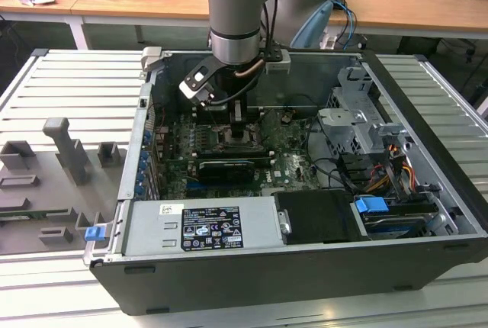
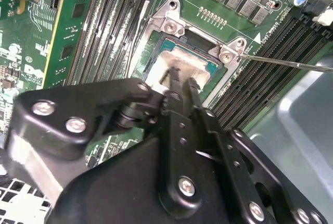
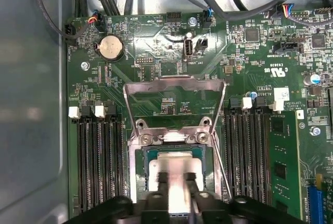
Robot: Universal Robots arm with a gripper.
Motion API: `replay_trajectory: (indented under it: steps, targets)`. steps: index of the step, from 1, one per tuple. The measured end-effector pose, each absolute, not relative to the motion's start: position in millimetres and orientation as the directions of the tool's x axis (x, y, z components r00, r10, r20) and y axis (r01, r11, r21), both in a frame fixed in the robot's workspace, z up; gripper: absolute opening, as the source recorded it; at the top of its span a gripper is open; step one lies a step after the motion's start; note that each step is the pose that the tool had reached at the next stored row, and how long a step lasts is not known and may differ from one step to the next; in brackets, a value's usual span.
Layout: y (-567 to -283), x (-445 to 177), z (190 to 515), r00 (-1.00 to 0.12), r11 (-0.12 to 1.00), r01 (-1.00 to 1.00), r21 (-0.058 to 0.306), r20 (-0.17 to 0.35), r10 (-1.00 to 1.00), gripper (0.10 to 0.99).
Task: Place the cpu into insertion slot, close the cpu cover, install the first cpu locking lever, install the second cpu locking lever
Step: 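Place the cpu into insertion slot, then close the cpu cover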
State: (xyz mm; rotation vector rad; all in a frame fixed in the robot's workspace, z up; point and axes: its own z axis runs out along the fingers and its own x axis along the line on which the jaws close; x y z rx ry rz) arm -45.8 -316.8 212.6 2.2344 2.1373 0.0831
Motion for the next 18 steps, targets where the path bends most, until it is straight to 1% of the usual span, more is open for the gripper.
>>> replay_trajectory:
  steps: [1,2,18]
  targets:
    - [-316.8,-45.8,213.6,0.044,-0.045,0.996,0.072,0.005,0.999,0.165]
    - [-316.8,-45.8,214.5,0.044,-0.044,0.996,0.072,0.005,0.999,0.106]
    - [-316.8,-37.6,221.4,0.044,-0.044,0.996,0.071,0.005,0.999,0.106]
